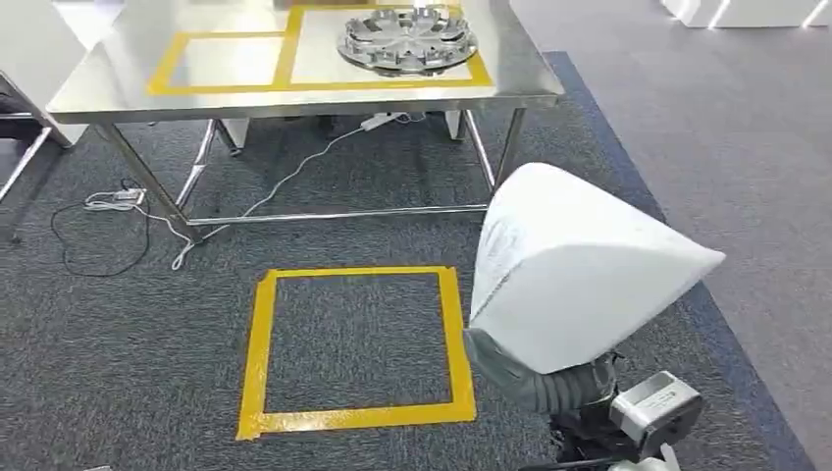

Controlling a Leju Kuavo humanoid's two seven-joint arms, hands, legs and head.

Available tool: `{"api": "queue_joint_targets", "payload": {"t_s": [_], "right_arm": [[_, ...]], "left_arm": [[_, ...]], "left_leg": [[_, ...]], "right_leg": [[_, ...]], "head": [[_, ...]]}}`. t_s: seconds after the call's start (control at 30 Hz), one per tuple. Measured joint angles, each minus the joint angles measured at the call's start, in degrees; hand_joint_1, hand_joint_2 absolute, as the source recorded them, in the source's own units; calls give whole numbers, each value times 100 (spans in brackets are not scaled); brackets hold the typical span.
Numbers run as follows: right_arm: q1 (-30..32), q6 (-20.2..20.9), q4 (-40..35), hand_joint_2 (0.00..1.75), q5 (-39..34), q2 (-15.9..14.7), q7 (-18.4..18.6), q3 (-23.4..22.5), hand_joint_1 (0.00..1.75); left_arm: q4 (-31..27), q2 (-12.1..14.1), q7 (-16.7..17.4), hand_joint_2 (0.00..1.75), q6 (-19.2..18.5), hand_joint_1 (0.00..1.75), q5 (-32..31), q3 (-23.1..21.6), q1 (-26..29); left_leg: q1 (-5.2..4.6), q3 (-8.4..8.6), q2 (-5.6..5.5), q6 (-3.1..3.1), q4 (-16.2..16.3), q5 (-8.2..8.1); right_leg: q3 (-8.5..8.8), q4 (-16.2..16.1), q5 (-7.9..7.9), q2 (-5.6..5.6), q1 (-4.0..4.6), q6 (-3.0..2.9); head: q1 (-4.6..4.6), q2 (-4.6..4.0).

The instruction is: Take the parts from the cabinet and place them on the table.

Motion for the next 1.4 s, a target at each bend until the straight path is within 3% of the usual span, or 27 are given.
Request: {"api": "queue_joint_targets", "payload": {"t_s": [0.03,0.07,0.13,0.2,0.23,0.27,0.33,0.37,0.4,0.43,0.47,0.53,0.57,0.67,0.73,0.83,0.87,0.9,0.93,1.03,1.07,1.13,1.17,1.2,1.23,1.37,1.4], "right_arm": [[21,0,2,175,2,0,-2,-5,175],[28,0,4,175,-4,0,0,-4,175],[26,0,-4,175,0,-2,2,-7,175],[35,0,-11,175,2,2,-7,-4,175],[27,2,-13,175,2,2,-7,-7,175],[15,0,-13,175,-4,2,-9,-7,175],[24,2,-13,175,-9,2,-11,-13,175],[32,4,-11,175,-9,2,-11,-13,175],[40,11,-11,175,-9,2,-11,-13,175],[41,13,-11,175,-9,2,-11,-13,175],[40,13,-11,175,-9,2,-11,-13,175],[32,20,-2,175,-9,2,-18,-15,175],[49,26,7,175,-9,2,-15,-15,175],[24,28,-2,175,-11,2,-15,-13,175],[14,33,-2,175,-9,0,-22,-9,175],[27,17,-2,175,-11,0,-20,-15,175],[45,17,0,175,-11,0,-20,-18,175],[53,17,0,175,-11,0,-17,-18,175],[54,17,0,175,-11,0,-18,-18,175],[64,7,0,175,-9,0,-20,-31,175],[72,0,7,175,-13,0,-15,-33,175],[91,2,0,175,-9,0,-20,-33,175],[94,6,-2,175,-9,0,-22,-29,175],[85,20,-4,175,-11,2,-28,-31,175],[88,39,-11,175,-9,2,-37,-29,175],[96,81,-13,175,-7,2,-35,-35,175],[103,81,-13,175,-7,2,-35,-35,175]], "left_arm": [[-2,-11,0,175,0,0,-2,0,-21],[-2,-13,2,175,-2,0,0,0,-28],[-9,-15,0,175,-2,0,-2,2,-20],[-15,0,0,175,-2,0,-4,2,-31],[-15,-15,-4,175,-4,0,-2,0,-43],[-17,-11,-2,175,-2,0,0,-2,-55],[-17,-2,-2,175,-4,0,0,-2,-44],[-17,-2,0,175,-4,0,0,-2,-27],[-17,0,0,175,-4,0,0,0,-17],[-17,0,0,175,-4,0,0,0,-15],[-17,9,0,175,-4,0,0,-2,-17],[-17,13,0,175,-7,0,0,0,18],[-17,13,13,175,-7,0,0,2,14],[-17,11,15,175,-9,0,0,4,11],[-17,2,9,175,-9,0,0,4,-2],[-22,11,7,175,-2,0,-2,2,-16],[-22,11,7,175,-2,0,-2,2,-15],[-22,9,7,175,-2,0,-4,2,-11],[-22,7,7,175,-2,0,-4,2,-6],[-22,-28,7,175,0,0,-4,2,1],[-24,-26,7,175,0,0,-4,2,-15],[-24,-33,24,175,0,0,-11,2,-22],[-24,-35,22,175,2,0,-9,4,-21],[-26,-24,22,175,2,0,-9,4,-22],[-28,-41,22,175,0,0,-20,0,-29],[-28,-22,24,175,2,0,-20,-2,-45],[-28,-22,24,175,2,0,-20,-2,-25]], "left_leg": [[-48,102,-20,-29,52,-66],[-59,99,-34,-65,23,-136],[-62,253,-35,-121,40,-107],[-66,270,-27,-173,178,-158],[-56,105,-18,-212,501,-156],[-32,-150,-17,-242,895,-220],[12,-651,-17,-316,1530,-627],[32,-812,-16,-344,1595,-786],[47,-871,-15,-350,1477,-784],[60,-857,-14,-350,1223,-625],[69,-804,-9,-348,861,-302],[72,-819,23,-322,174,704],[54,-772,32,-282,184,543],[53,-661,5,-158,131,500],[72,-481,-2,-61,90,439],[57,-369,-2,-21,89,303],[50,-309,-2,-18,89,250],[43,-228,-5,-15,89,188],[33,-128,-11,-15,88,122],[24,86,-13,-30,57,-69],[3,161,-49,-71,72,-105],[-7,256,-28,-154,116,-120],[-8,293,-28,-197,126,-67],[-9,327,-31,-218,157,-152],[-12,332,-11,-244,271,-201],[48,-535,-3,-347,1474,-752],[58,-645,-3,-354,1483,-734]], "right_leg": [[-61,-144,123,39,58,-32],[-19,-141,-38,65,46,-52],[81,-234,48,50,44,-119],[367,-337,94,37,-10,-135],[452,-374,74,24,-32,-159],[506,-390,40,19,-43,-170],[617,-409,-68,33,-63,-160],[692,-409,-136,50,-78,-147],[787,-409,-208,62,-89,-129],[885,-409,-282,63,-97,-113],[990,-409,-364,63,-107,-85],[1106,-384,-529,61,-89,-8],[1080,-413,-588,88,-73,34],[1315,-467,-587,75,-84,153],[1189,-180,-667,55,-91,185],[298,1038,-1109,54,-90,228],[77,1221,-1220,53,-87,223],[-44,1187,-1176,54,-79,210],[-62,957,-960,54,-71,167],[97,-156,201,37,25,-37],[39,-86,-252,17,53,-32],[113,-223,-196,45,54,-78],[232,-273,-54,62,38,-117],[423,-332,8,34,-30,-123],[523,-366,-10,18,-34,-135],[663,-373,-152,31,-45,-132],[716,-373,-197,47,-50,-122]], "head": [[-31,-2],[-20,0],[-22,0],[-17,0],[-90,0],[-77,-2],[-81,-2],[-83,-2],[-88,-2],[-81,-2],[-88,-2],[-101,-2],[-114,-2],[-81,-2],[-53,-2],[-39,-2],[-42,-2],[-42,-2],[-39,-2],[-48,-2],[-85,-2],[-74,-2],[-44,-2],[-48,-2],[-73,-4],[-105,-2],[-107,-2]]}}
